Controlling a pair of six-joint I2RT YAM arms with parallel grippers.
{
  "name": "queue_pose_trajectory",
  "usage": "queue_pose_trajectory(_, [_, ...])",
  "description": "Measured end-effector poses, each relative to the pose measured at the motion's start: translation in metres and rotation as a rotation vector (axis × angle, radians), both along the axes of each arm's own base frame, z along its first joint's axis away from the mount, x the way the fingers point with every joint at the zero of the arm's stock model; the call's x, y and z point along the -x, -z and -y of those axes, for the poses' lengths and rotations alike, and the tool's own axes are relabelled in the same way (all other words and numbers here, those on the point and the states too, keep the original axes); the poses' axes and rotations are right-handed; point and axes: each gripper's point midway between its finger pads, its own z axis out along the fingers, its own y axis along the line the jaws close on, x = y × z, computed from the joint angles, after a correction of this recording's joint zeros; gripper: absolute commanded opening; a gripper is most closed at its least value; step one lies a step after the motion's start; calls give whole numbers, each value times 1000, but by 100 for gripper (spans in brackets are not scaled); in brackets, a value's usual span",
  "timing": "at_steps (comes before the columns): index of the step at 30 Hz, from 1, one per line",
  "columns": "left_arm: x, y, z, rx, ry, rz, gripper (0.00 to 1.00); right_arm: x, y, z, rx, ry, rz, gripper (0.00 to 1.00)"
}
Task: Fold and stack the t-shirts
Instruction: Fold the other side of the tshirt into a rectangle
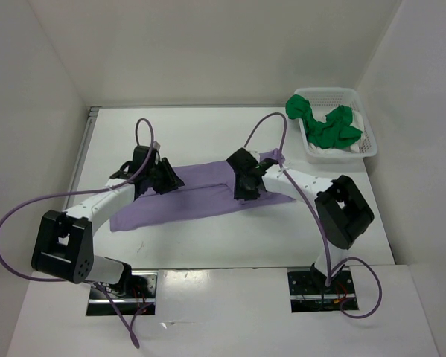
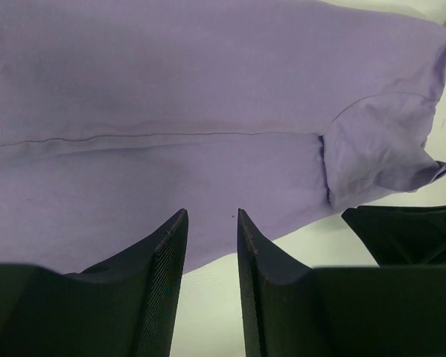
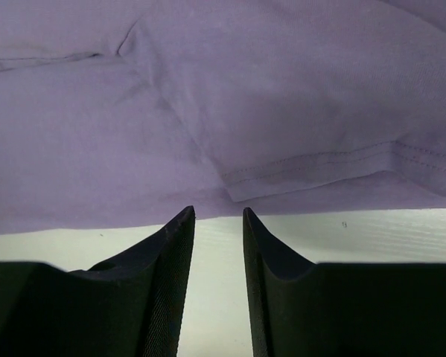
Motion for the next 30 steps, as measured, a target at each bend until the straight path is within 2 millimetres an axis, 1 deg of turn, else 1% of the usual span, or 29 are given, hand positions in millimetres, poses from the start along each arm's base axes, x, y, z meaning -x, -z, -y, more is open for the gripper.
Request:
queue_pose_trajectory(4, [1, 1, 0, 0, 0, -3, 40, -1, 5, 3, 24, 6, 0, 38])
queue_pose_trajectory(7, [4, 5, -1, -2, 0, -12, 40, -1, 19, 6, 57, 6, -23, 38])
queue_pose_trajectory(10, [5, 6, -1, -3, 0, -16, 40, 2, 36, 9, 92, 3, -58, 36])
queue_pose_trajectory(11, [5, 7, -1, -3, -1, -17, 40, 1, 38, 9, 98, 2, -62, 36])
queue_pose_trajectory(13, [7, 9, -1, -3, -2, -20, 40, -4, 36, 6, 97, 1, -50, 33])
queue_pose_trajectory(16, [9, 12, -2, -4, -3, -28, 40, -9, 35, 4, 103, -3, -40, 32])
queue_pose_trajectory(17, [9, 11, -2, -4, -2, -27, 40, -10, 35, 4, 105, -3, -38, 29])
queue_pose_trajectory(19, [8, 11, -2, -3, -3, -27, 40, -11, 34, 5, 110, -4, -33, 26])
queue_pose_trajectory(20, [8, 11, -2, -3, -3, -27, 40, -12, 34, 5, 112, -5, -31, 25])
queue_pose_trajectory(21, [8, 11, -2, -2, -4, -27, 40, -12, 33, 5, 114, -7, -31, 20])
queue_pose_trajectory(25, [8, 11, -2, -1, -5, -27, 40, -13, 32, 5, 119, -10, -29, 12])
queue_pose_trajectory(28, [8, 11, -2, -1, -5, -27, 40, -11, 30, 6, 125, -14, -41, 9])
queue_pose_trajectory(30, [8, 10, -2, 0, -6, -25, 41, -8, 27, 6, 125, -25, -53, 9])
